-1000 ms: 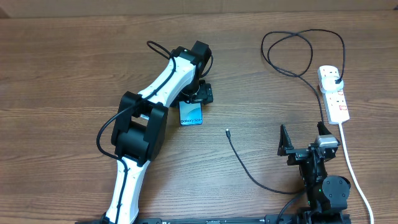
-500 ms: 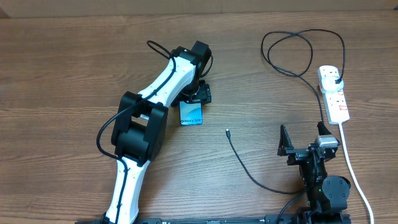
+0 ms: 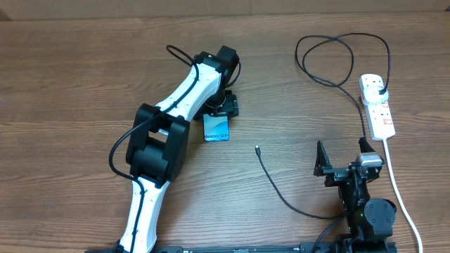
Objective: Plug charger to phone and switch on socket
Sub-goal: 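Lift the phone upright with the left gripper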
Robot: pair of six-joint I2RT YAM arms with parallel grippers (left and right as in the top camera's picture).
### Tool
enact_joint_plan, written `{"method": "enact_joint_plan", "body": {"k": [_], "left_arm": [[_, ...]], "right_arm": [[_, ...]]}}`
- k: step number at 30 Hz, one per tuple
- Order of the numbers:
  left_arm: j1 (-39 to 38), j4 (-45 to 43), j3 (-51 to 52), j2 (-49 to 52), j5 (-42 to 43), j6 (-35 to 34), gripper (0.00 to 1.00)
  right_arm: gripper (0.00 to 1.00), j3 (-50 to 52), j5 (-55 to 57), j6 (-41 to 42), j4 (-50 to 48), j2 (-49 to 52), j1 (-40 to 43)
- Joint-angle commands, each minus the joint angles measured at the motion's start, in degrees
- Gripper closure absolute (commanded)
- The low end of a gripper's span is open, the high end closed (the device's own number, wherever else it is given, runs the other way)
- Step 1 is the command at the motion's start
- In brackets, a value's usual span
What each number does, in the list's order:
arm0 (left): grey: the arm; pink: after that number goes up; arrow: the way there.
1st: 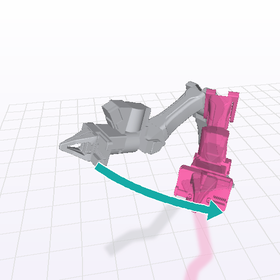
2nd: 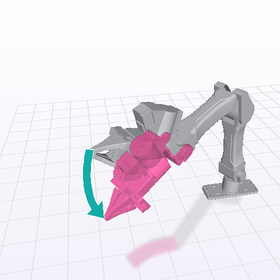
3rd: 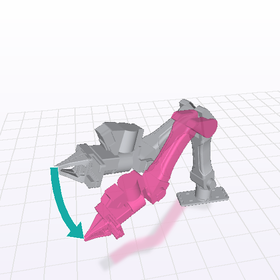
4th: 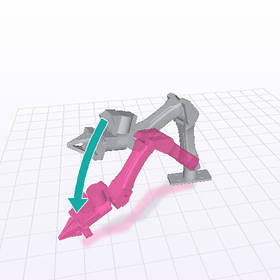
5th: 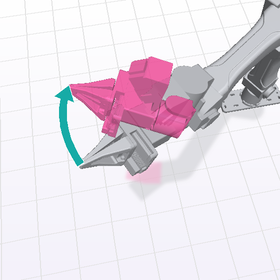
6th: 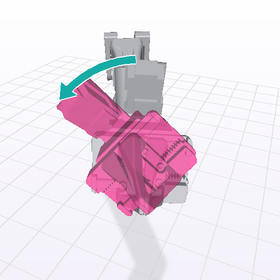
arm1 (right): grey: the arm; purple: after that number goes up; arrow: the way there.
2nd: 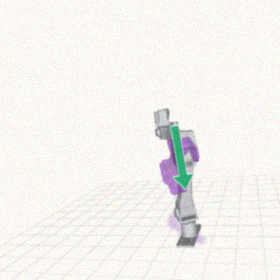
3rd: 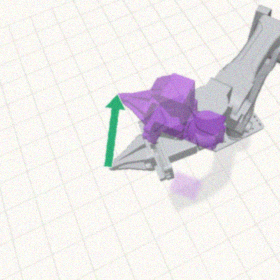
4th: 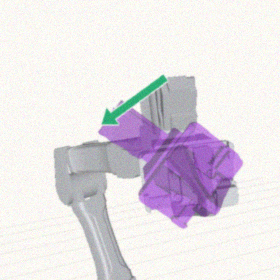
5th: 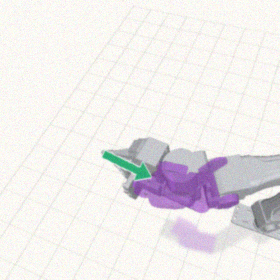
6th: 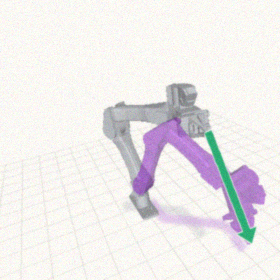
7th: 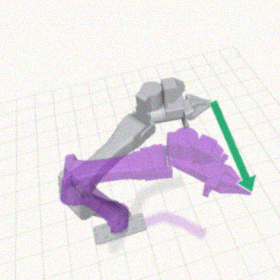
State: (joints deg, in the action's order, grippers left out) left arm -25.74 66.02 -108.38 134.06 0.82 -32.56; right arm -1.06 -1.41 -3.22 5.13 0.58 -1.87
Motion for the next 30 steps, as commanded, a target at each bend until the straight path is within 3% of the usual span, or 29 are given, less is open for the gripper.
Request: {"method": "enact_joint_plan", "body": {"k": [1, 13, 22, 30], "left_arm": [[0.3, 0.1, -1.5, 0.6, -0.2, 0.9, 0.00], [0.3, -0.5, 0.9, 0.6, -1.2, 0.9, 0.00], [0.3, -0.9, 1.0, 0.6, -1.2, 0.9, 0.09], [0.3, -1.5, 2.2, 0.6, -1.2, 0.9, 0.09]], "right_arm": [[0.00, 0.6, 0.3, 0.0, -0.3, -0.3, 0.0], [0.00, 0.6, 0.3, -0.1, -0.3, -0.3, 0.0], [0.00, 0.6, 0.3, -0.1, -0.3, -0.3, 0.0], [0.00, 0.6, 0.3, -0.1, -0.3, -0.3, 0.0]]}}
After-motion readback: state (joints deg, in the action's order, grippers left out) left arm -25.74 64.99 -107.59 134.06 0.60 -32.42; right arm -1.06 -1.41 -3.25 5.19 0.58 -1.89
